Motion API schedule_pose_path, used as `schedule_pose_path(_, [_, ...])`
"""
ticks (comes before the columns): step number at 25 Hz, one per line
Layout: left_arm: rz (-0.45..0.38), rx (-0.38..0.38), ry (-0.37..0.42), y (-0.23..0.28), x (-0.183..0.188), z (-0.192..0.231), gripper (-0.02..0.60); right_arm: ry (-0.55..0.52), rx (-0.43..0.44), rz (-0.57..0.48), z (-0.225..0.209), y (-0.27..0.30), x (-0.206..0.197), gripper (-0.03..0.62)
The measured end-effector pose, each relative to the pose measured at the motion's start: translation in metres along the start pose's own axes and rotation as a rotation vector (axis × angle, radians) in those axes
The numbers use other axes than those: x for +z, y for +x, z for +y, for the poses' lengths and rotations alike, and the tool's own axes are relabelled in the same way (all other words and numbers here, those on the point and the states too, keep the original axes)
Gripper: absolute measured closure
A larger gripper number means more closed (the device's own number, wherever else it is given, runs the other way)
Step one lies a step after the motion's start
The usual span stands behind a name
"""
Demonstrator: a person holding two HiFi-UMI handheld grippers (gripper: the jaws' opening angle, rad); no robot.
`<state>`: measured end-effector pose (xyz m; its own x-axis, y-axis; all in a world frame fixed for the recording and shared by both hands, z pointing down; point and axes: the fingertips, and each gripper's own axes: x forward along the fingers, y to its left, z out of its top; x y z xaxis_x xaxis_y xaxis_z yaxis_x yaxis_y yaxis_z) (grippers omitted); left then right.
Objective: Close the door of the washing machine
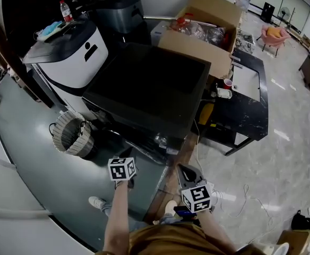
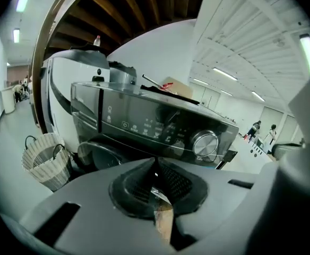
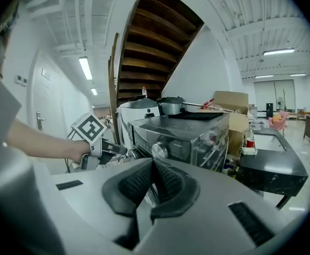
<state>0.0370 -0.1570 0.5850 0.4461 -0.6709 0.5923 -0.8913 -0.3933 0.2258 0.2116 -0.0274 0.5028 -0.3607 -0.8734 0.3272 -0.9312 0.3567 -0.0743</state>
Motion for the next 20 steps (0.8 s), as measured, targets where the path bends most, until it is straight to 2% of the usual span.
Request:
schedule_pose_path(5, [-0.133,-0.035,0.032,-0.050,0.017,-0.026,0.555,-0.125,0.055,-0.041,0.027,0.008,0.022,0.582])
schedule_pose_path(8, [-0.188,-0.052,0.045,-0.079,0.023,-0.037,0.557,-0.141,0.082,-0.060,0.039,0.013,0.033,0.582])
schedule_pose_path(12, [-0.287,-0.088,0.017,-0.110,0.046,-0.044,0.557,-0.150,0.098,-0.113,0.053,0.017,0.050,0.582])
schedule_pose_path(17, [-0.375,-0.056,0.075,-0.140,0.077,-0.032,0.557,-0.152,0.087,-0.127,0.070,0.031,0.060,0.582])
schedule_pose_path(20, [-0.399,-0.030,0.062,-0.149,0.078,-0.018,0.557,-0.172,0.092,-0.109,0.078,0.035,0.058,0.582])
